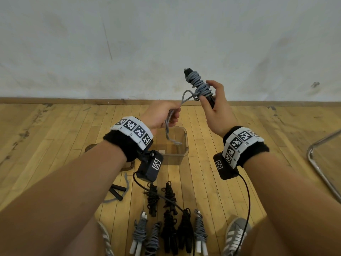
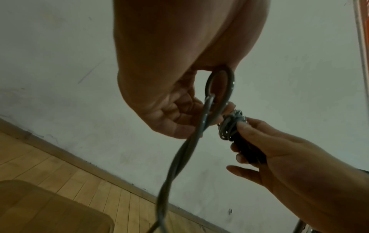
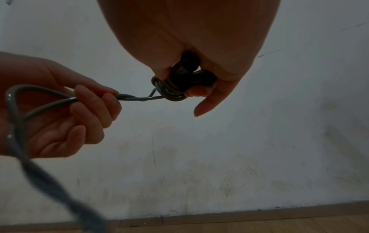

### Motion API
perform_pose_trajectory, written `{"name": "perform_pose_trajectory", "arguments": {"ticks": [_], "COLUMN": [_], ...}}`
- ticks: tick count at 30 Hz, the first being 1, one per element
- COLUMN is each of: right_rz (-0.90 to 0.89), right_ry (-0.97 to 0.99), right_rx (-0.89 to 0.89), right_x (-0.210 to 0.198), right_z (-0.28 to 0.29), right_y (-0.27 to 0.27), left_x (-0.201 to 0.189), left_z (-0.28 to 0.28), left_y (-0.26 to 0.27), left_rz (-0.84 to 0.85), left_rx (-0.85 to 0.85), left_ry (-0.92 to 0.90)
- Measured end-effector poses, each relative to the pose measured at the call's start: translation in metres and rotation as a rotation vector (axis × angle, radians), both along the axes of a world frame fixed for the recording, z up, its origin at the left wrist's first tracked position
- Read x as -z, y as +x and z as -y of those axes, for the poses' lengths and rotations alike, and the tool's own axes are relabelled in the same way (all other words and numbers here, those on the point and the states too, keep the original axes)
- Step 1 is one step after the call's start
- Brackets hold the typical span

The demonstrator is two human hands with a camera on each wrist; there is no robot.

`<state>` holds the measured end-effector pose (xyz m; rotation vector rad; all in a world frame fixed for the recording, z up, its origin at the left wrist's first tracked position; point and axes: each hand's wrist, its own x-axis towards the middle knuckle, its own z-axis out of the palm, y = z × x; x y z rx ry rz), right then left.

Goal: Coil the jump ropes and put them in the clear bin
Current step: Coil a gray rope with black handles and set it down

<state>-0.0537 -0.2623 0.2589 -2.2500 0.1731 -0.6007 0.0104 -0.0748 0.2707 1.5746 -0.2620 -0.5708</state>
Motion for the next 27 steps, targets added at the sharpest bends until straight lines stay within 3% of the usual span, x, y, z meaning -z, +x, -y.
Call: {"name": "perform_pose_trajectory", "arguments": {"ticks": [8,19,23,27], "right_rz": [-0.022,-0.047,-0.068,-0.041], "right_ry": [-0.1,-0.118,0.014,-0.075], "right_rx": [0.112,-0.031,0.032,-0.009], "right_x": [0.005,0.016,0.011,0.012], "right_z": [0.002,-0.013,-0.015,-0.018], "right_y": [0.003,0.002,0.006,0.007], "left_x": [-0.001,-0.002,0.0,0.0], "left_z": [-0.001,0.001,0.003,0.001], "left_y": [-0.001,0.005,0.004,0.002], "left_rz": [0.059,-0.019,0.016,0.079], "left_rx": [-0.01,-0.153,-0.174,-0.18], "left_ry": [0.028,-0.027,-0.02,0.036]}}
